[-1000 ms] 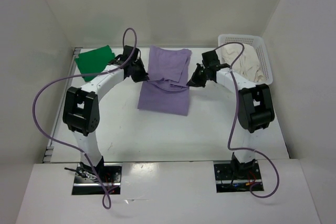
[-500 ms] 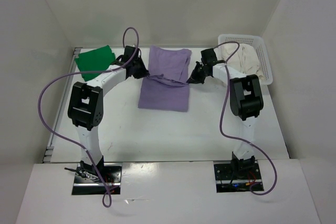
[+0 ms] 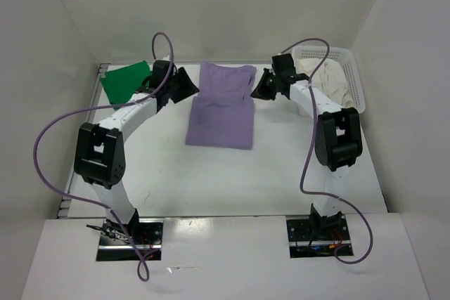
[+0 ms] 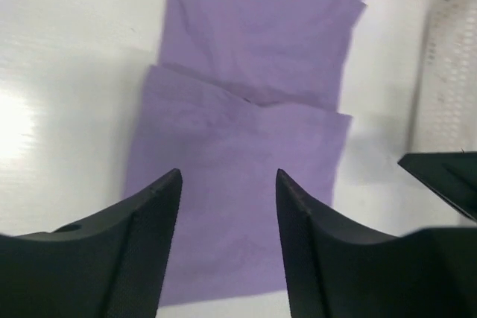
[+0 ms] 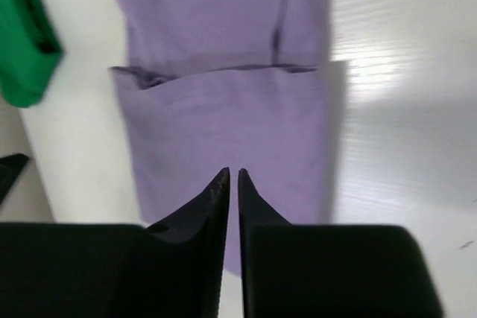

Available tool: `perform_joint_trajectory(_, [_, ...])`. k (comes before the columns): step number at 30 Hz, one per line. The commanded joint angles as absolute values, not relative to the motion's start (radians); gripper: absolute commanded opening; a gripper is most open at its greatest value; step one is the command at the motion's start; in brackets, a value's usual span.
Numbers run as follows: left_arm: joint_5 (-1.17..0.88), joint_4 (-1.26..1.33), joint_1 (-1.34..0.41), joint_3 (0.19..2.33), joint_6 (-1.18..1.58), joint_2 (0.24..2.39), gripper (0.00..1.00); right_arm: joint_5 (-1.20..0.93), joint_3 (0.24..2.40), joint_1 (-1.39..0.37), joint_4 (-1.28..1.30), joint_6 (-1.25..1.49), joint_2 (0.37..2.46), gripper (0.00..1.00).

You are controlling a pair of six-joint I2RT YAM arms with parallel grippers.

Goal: Fold and stack the t-shirts
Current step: Fold the folded rectangular tshirt in 1/3 of the way

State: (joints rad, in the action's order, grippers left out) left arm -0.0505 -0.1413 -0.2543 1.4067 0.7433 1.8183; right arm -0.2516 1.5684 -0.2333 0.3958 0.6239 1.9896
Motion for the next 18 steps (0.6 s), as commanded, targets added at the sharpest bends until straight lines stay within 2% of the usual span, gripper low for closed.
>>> perform_joint_trajectory(1, [-0.162,-0.054,-0.267,1.301,0.787,1.735,0.58,-0.268,1.542,-0.305,0.358,0.601,1.907,0.10])
perform_joint_trajectory(3, [-0.184,-0.034,-0.285,1.200,0.811,1.717,0.53,-0.293,1.523,-0.345,0.344,0.611,1.907,0.00])
perform_joint_trajectory(7, [-0.230,-0.024,-0.313,1.119,0.834,1.717,0.51,-0.354,1.483,-0.368,0.322,0.646,1.940,0.00])
perform_joint_trajectory(11, [-0.273,-0.025,-0.322,1.069,0.847,1.736,0.51,-0.354,1.326,-0.397,0.252,0.693,1.866,0.00])
perform_joint_trajectory(18, [-0.249,-0.092,-0.322,1.019,0.838,1.756,0.51,-0.315,1.125,-0.436,0.213,0.742,1.856,0.00])
